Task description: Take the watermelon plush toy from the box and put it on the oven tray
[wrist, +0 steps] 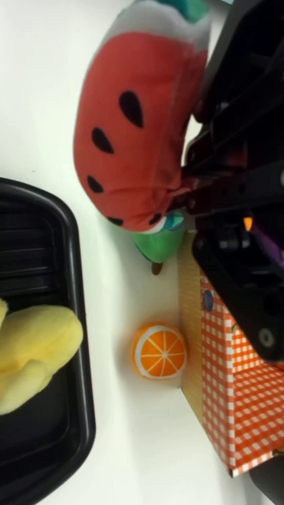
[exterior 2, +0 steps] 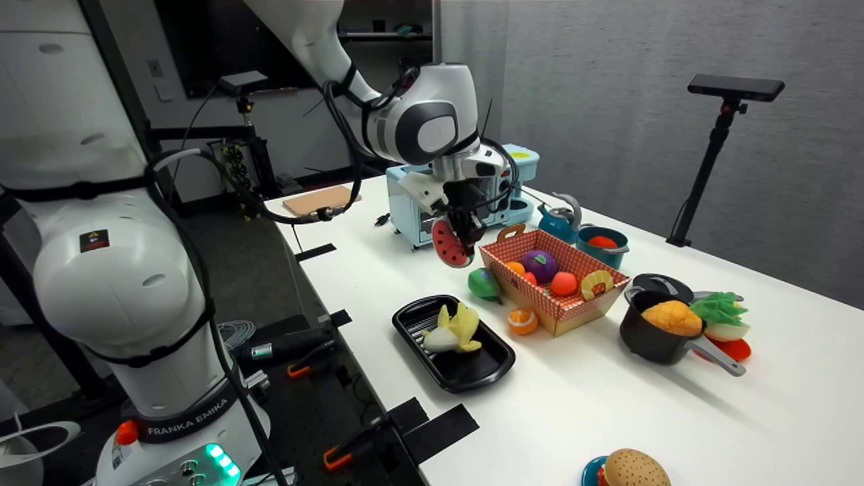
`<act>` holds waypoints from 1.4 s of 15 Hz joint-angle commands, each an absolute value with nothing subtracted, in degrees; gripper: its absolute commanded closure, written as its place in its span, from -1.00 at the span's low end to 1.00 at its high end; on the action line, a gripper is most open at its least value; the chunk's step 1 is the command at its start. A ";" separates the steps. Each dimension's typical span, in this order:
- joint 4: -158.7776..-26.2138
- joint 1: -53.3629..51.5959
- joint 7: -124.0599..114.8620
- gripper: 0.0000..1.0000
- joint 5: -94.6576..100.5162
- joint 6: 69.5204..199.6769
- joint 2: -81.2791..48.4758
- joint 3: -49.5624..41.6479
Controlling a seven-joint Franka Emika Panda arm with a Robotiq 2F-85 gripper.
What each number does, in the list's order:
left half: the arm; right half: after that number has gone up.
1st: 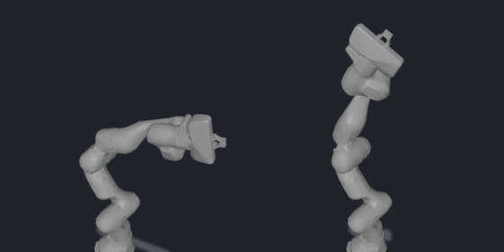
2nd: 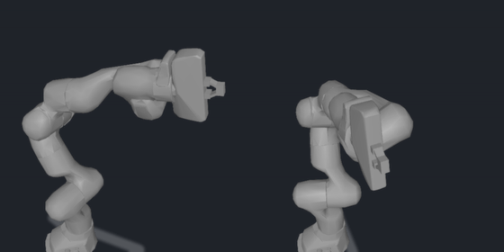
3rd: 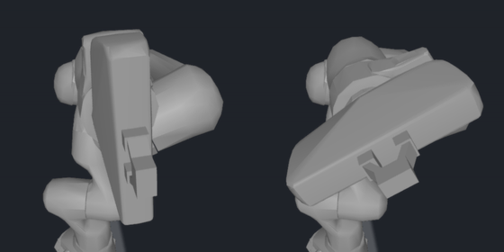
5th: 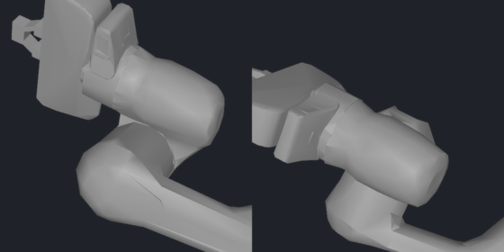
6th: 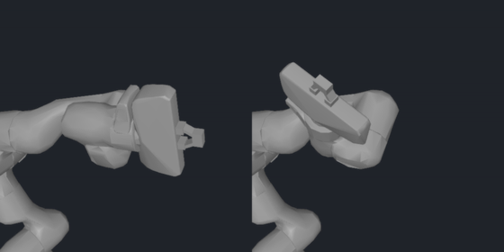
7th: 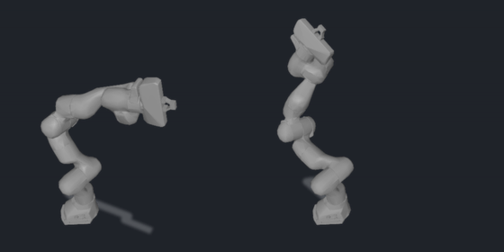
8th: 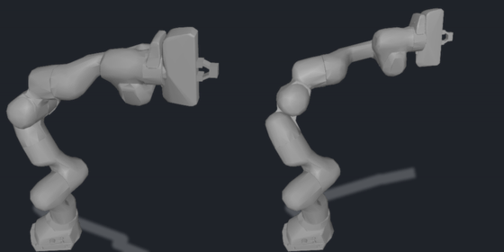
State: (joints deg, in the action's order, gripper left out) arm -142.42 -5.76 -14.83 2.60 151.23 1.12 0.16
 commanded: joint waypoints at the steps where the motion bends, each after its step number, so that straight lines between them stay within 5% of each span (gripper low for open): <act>1: -148.02 -4.24 -16.45 0.95 3.71 152.91 6.00 1.21; 9: -152.79 -3.19 -13.54 0.95 -0.25 152.21 10.03 0.86; 10: -153.14 -3.24 -13.29 0.31 -1.23 151.93 10.42 0.84; 11: -150.55 -2.96 -14.25 0.80 0.54 151.09 7.30 1.37; 15: -151.41 -2.95 -14.06 0.31 -0.47 151.10 8.13 1.38; 21: -151.57 -2.95 -14.05 0.31 -0.53 151.10 8.33 1.38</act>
State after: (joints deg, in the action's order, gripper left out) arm -151.61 -4.13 -14.39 -0.13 151.24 8.28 0.18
